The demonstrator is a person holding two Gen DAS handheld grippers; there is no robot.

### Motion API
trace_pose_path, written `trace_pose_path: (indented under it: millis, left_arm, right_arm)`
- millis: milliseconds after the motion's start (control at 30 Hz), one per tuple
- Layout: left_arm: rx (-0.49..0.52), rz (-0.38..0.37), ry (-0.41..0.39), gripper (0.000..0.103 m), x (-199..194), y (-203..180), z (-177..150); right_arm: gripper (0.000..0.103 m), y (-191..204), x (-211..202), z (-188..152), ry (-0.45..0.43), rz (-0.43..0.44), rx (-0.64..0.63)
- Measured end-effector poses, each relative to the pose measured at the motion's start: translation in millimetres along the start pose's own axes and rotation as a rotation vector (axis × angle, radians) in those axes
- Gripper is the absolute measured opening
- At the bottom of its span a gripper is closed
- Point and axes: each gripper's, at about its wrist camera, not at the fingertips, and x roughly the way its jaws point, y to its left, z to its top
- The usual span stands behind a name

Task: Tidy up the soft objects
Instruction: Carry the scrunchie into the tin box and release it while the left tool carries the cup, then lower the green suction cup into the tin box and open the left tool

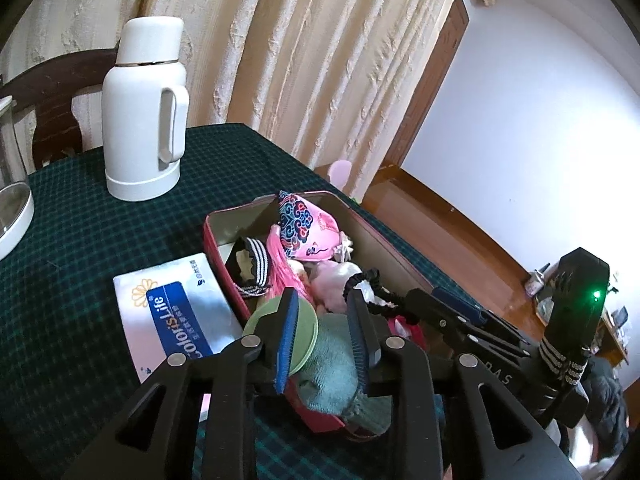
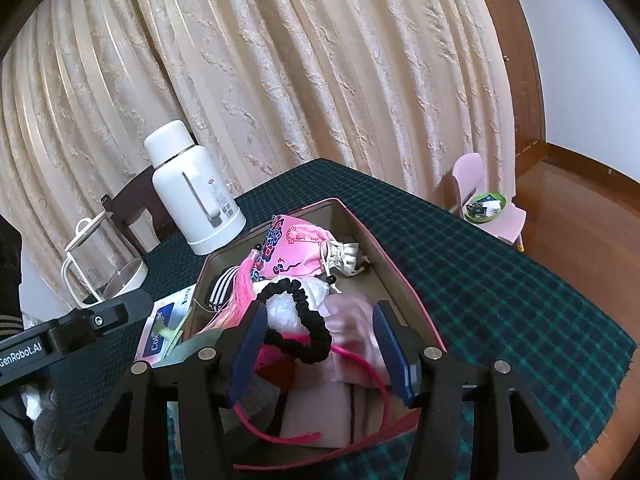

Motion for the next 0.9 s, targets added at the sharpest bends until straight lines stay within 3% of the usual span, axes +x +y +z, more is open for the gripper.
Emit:
trace_pose_path:
  millis: [400, 733, 900]
  left_arm:
    - [-0.007, 0.021, 0.055, 0.028, 13, 5, -24]
    - [0.076, 0.063, 0.044, 0.028, 24, -5, -25]
    - [0.08, 0.049, 0.019, 0.032, 16, -7, -24]
  right_arm:
    - [0.058, 2, 0, -2, 0.004, 0.013, -0.008]
    - [0.058, 1, 0, -2, 0.004, 0.013, -0.005]
    - [0.058, 0, 0, -3, 0.005, 0.012, 0.001]
